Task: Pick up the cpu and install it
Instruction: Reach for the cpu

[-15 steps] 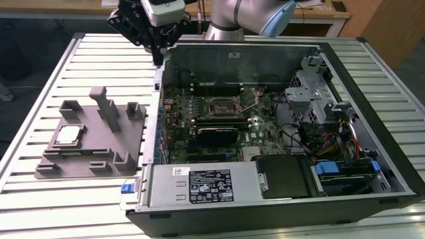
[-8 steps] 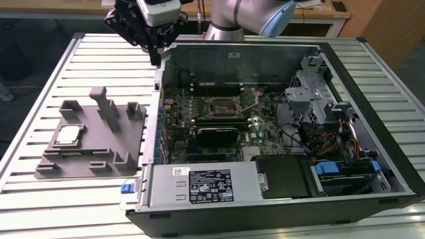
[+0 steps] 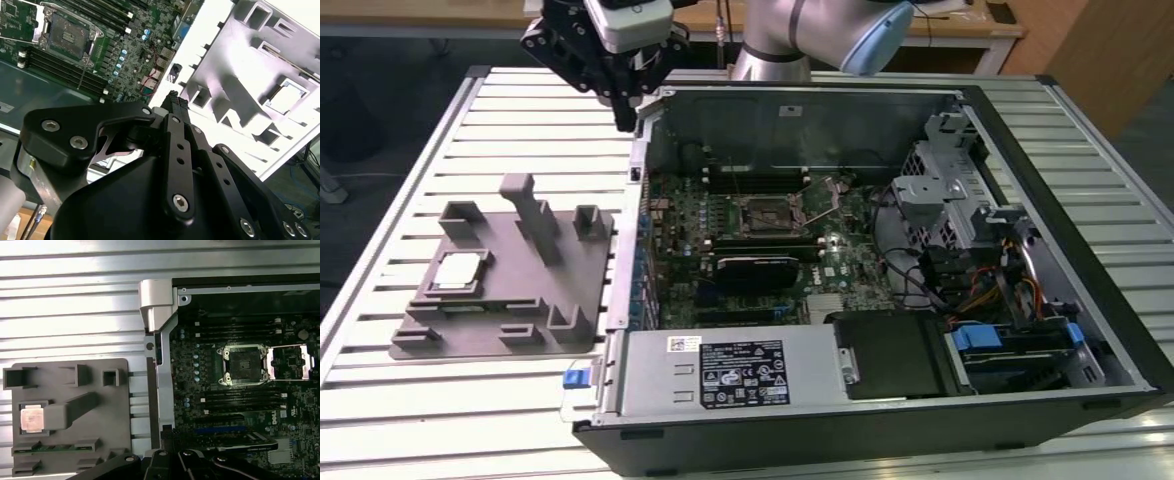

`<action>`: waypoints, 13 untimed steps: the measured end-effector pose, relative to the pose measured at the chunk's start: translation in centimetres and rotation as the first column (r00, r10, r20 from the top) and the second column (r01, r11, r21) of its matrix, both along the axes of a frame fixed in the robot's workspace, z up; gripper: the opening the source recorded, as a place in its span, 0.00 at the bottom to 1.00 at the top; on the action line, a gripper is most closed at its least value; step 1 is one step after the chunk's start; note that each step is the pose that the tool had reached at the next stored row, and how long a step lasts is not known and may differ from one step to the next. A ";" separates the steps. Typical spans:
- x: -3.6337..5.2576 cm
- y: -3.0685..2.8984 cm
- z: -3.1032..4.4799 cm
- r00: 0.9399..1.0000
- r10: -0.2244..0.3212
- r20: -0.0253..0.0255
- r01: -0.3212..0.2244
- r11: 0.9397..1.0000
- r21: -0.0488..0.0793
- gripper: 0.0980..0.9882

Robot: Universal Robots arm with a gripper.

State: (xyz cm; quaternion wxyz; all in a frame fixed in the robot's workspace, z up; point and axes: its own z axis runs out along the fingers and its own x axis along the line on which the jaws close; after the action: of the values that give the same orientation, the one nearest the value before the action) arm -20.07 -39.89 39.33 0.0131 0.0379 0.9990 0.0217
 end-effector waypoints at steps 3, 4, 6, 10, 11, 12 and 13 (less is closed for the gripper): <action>-0.22 0.00 0.00 1.000 0.000 0.000 0.000 1.000 0.000 0.01; -0.29 0.00 0.00 1.000 0.000 0.000 0.000 1.000 0.000 0.01; -0.44 0.00 0.00 1.000 0.000 0.000 0.000 1.000 0.000 0.01; -0.79 0.00 0.00 1.000 0.000 0.000 0.000 1.000 0.000 0.01; -0.89 0.00 0.00 1.000 0.000 0.000 0.000 1.000 0.000 0.01; -0.98 0.00 0.00 1.000 0.000 0.000 0.000 1.000 0.000 0.01; -1.07 0.00 0.00 1.000 0.000 0.000 0.000 1.000 0.000 0.01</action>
State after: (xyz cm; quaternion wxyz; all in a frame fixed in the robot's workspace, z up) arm -21.14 -39.89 39.33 0.0131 0.0379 0.9990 0.0217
